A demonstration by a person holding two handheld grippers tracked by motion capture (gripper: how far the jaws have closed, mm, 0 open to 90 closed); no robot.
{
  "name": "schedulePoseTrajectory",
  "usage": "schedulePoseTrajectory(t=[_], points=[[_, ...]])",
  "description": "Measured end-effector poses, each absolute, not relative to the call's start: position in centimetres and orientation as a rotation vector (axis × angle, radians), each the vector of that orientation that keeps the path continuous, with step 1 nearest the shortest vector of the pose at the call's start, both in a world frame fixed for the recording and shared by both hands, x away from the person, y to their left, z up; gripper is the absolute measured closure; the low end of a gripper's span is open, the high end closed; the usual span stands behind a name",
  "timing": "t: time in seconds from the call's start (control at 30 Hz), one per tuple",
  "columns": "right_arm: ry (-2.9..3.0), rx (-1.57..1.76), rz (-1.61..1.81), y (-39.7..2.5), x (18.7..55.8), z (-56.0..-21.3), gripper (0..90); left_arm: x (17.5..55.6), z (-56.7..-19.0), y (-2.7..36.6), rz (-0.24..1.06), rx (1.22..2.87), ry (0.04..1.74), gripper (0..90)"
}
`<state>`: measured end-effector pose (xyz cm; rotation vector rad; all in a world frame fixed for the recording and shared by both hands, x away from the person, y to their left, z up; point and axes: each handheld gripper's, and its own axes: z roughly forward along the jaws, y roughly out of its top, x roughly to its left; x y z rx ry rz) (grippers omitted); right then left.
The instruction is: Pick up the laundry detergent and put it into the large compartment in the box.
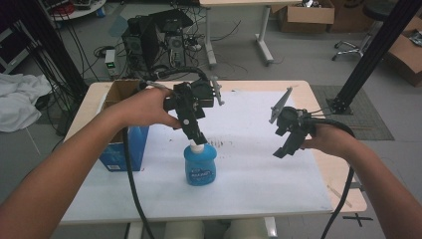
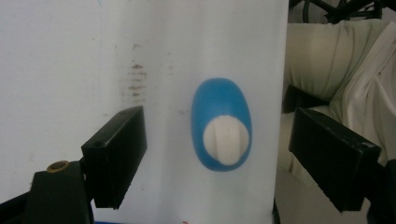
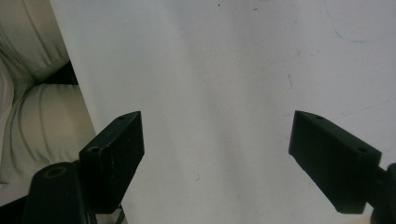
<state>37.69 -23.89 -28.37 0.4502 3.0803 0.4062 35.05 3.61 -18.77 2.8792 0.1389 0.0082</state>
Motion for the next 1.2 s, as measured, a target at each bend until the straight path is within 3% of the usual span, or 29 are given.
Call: schedulePoseTrajectory(t=[1.2], points=[[3.089, 0.415, 0.407, -23.4, 37.5, -28.6, 18.3, 33.5, -24.4, 2.0, 0.041, 2.983, 0.157, 19.8]])
